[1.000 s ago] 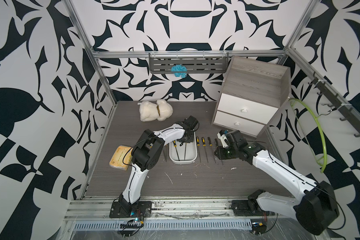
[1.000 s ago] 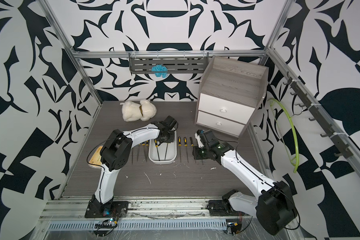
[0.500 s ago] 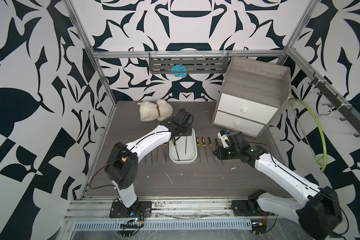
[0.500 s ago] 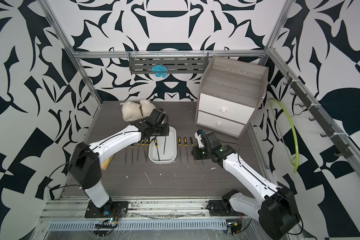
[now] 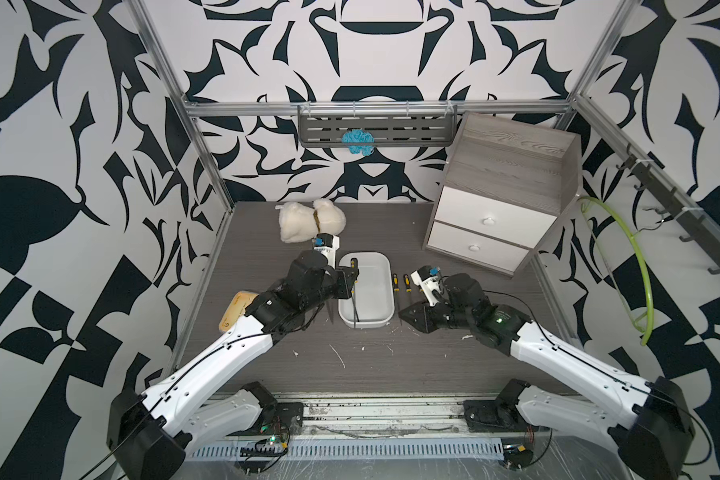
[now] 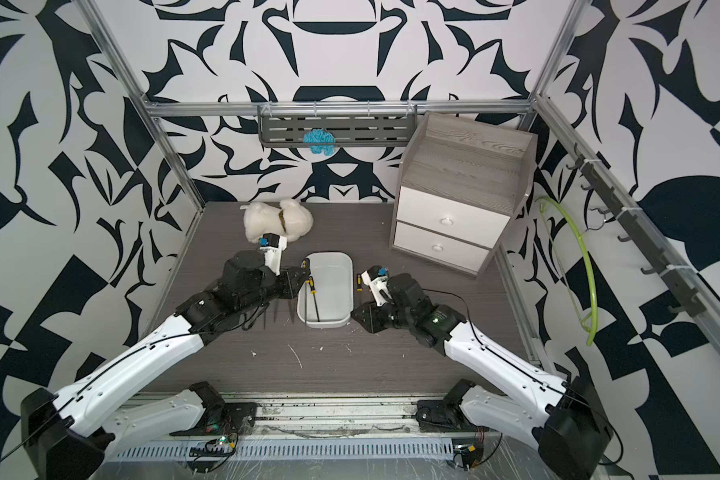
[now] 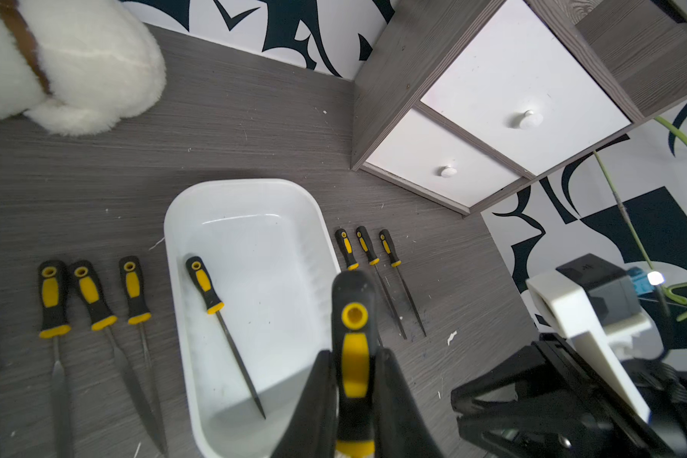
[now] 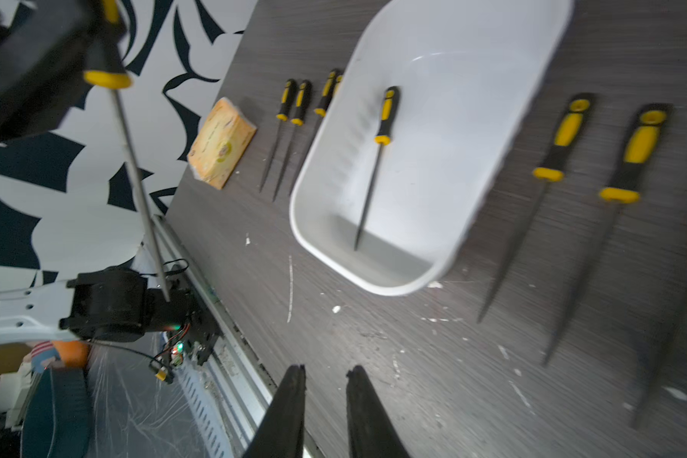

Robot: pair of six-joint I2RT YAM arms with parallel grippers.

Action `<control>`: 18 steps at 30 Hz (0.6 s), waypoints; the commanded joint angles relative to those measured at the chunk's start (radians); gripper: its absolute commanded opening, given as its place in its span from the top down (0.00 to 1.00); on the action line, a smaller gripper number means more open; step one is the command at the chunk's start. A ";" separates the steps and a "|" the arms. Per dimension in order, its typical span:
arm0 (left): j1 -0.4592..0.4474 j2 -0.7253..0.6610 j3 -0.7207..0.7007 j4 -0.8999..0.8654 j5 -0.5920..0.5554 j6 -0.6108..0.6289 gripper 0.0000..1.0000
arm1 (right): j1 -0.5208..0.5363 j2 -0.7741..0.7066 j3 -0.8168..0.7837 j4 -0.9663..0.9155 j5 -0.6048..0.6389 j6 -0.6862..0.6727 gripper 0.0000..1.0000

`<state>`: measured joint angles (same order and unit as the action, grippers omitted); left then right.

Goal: Take the file tool out of the storage box
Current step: Pick up the file tool from the storage box.

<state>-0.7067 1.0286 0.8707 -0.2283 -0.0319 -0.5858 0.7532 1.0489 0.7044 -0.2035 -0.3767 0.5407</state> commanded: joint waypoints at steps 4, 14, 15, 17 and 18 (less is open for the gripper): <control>0.006 -0.019 -0.039 0.038 0.010 0.027 1.00 | 0.151 0.140 0.111 0.156 0.060 0.063 0.74; 0.006 0.009 -0.042 0.048 0.015 0.030 1.00 | 0.198 0.263 0.149 0.323 -0.010 0.114 0.71; 0.005 0.011 -0.041 0.043 0.012 0.030 1.00 | 0.201 0.265 0.151 0.320 -0.003 0.111 0.71; 0.005 0.017 -0.038 0.035 0.007 0.033 1.00 | 0.204 0.271 0.152 0.335 -0.013 0.111 0.71; 0.005 0.021 -0.036 0.035 0.007 0.034 1.00 | 0.207 0.272 0.151 0.343 -0.017 0.113 0.70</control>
<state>-0.7059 1.0401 0.8352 -0.2016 -0.0216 -0.5701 0.9512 1.3304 0.8162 0.0563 -0.3698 0.6392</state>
